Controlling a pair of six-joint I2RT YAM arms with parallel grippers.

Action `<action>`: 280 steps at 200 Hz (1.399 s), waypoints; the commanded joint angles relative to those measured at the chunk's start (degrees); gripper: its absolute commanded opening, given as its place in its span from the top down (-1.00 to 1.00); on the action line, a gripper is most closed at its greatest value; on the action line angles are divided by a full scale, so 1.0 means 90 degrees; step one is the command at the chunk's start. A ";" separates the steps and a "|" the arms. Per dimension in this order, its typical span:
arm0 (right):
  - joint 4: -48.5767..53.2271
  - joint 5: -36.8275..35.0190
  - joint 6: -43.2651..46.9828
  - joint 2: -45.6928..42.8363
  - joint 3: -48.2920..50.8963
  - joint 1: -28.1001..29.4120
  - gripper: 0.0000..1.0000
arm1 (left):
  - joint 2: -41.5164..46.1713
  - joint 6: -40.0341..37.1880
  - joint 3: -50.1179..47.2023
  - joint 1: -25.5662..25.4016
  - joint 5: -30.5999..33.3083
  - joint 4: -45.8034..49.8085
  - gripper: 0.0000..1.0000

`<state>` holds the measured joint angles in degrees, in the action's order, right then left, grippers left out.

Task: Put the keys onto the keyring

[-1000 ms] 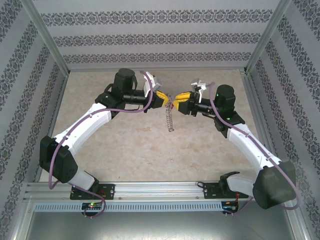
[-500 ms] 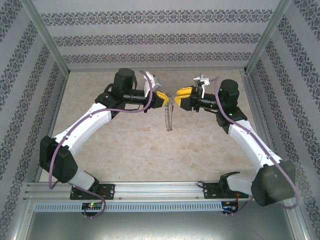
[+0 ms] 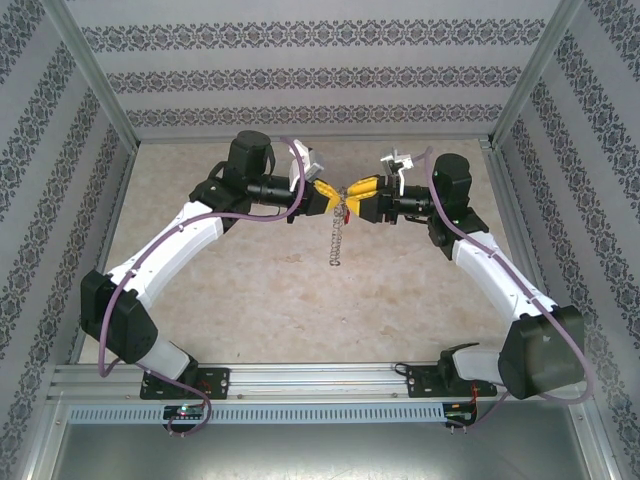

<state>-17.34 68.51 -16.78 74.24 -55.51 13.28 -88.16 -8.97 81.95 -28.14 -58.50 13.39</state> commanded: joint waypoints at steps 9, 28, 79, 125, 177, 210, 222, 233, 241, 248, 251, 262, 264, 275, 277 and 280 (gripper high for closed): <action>-0.0112 0.0205 0.0077 0.0119 -0.0265 0.0042 0.18 | -0.0081 -0.0175 0.0248 -0.0050 -0.0293 0.0104 1.00; -0.0113 0.0196 0.0087 0.0174 -0.0320 0.0058 0.18 | -0.0099 -0.0175 0.0250 -0.0048 -0.0325 0.0113 1.00; -0.0056 0.0230 0.0104 0.0294 -0.0397 0.0116 0.26 | -0.0112 -0.0194 0.0306 -0.0050 -0.0326 0.0163 1.00; -0.0034 0.0250 0.0135 0.0335 -0.0344 0.0147 0.39 | -0.0128 -0.0194 0.0304 -0.0051 -0.0325 0.0158 1.00; 0.0049 0.0212 0.0179 0.0354 -0.0412 0.0132 0.99 | -0.0153 -0.0146 0.0315 -0.0048 -0.0208 0.0135 1.00; 0.0203 0.0152 0.0174 0.0455 -0.0557 0.0084 1.00 | -0.0144 -0.0144 0.0350 -0.0023 0.0152 0.0194 1.00; 0.0261 0.0161 0.0122 0.0522 -0.0675 0.0050 1.00 | -0.0164 -0.0162 0.0429 0.0017 0.0233 0.0278 0.90; 0.0352 0.0161 0.0103 0.0599 -0.0820 0.0027 1.00 | -0.0175 -0.0183 0.0546 0.0087 0.0297 0.0412 0.83; 0.0475 0.0161 0.0116 0.0678 -0.0951 0.0014 1.00 | -0.0188 -0.0199 0.0627 0.0145 0.0294 0.0527 0.73; 0.0551 0.0165 0.0102 0.0753 -0.1083 -0.0008 1.00 | -0.0201 -0.0216 0.0731 0.0210 0.0282 0.0634 0.64; 0.0586 0.0157 0.0095 0.0778 -0.1124 -0.0015 1.00 | -0.0204 -0.0235 0.0764 0.0230 0.0264 0.0701 0.61; 0.0713 0.0142 0.0093 0.0916 -0.1333 -0.0035 1.00 | -0.0242 -0.0369 0.1009 0.0329 0.0193 0.1027 0.53; 0.0715 0.0151 0.0083 0.0940 -0.1372 -0.0039 1.00 | -0.0250 -0.0390 0.1050 0.0345 0.0180 0.1089 0.52; 0.0785 0.0187 0.0057 0.1105 -0.1595 -0.0056 1.00 | -0.0324 -0.0570 0.1334 0.0455 0.0038 0.1501 0.45; 0.0799 0.0197 0.0057 0.1138 -0.1635 -0.0061 1.00 | -0.0344 -0.0598 0.1385 0.0479 0.0029 0.1560 0.44; 0.0822 0.0223 0.0049 0.1191 -0.1706 -0.0060 1.00 | -0.0366 -0.0640 0.1449 0.0506 0.0018 0.1658 0.43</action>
<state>-11.62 70.13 -16.27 82.32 -65.95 13.58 -90.32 -10.70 89.56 -25.67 -55.53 20.62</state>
